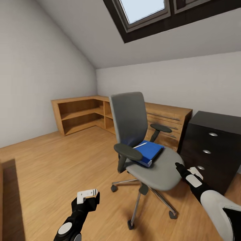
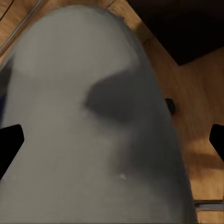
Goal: In the bedroom, organize the workspace by keeping the computer under the desk, ensuring the monitor is on the desk, placing the keyboard on the desk next to the monitor, placing the mouse on the desk next to the keyboard, moving the folder from the swivel chair onto the desk next to the mouse, stacking the notebook on top of the folder with the pen on top of the notebook, and positioning the swivel chair next to the desk.
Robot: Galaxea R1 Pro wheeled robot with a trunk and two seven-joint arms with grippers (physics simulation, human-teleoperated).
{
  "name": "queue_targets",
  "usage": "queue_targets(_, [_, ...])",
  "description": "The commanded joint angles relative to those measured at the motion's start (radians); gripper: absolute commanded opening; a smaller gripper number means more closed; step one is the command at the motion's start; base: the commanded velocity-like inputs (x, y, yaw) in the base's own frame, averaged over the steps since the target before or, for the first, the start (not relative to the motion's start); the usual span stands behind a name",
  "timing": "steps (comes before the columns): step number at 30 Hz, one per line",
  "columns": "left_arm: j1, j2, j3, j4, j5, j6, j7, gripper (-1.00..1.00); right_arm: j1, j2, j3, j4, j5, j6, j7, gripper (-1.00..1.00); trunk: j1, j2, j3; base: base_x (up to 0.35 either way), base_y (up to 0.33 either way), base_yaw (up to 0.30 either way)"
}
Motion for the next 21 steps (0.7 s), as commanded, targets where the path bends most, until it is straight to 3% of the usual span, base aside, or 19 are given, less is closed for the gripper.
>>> queue_targets(1, [0.000, 0.000, -0.001, -0.002, 0.010, 0.003, 0.008, 1.00, 0.000, 0.000, 0.001, 0.000, -0.009, -0.002, -0.001, 1.00, 0.000, 0.000, -0.001, 0.099, -0.259, 0.002])
queue_targets(9, [0.000, 0.001, -0.001, -0.002, 0.012, 0.003, 0.008, 1.00, 0.000, 0.000, 0.001, 0.000, -0.009, -0.002, -0.001, 1.00, 0.000, 0.000, -0.001, -0.030, -0.267, 0.001])
queue_targets(21, [0.000, 0.001, 0.000, -0.002, 0.012, 0.003, 0.008, 1.00, 0.000, 0.006, 0.001, 0.001, -0.009, -0.003, -0.001, 1.00, 0.000, 0.000, -0.001, -0.079, -0.044, 0.000])
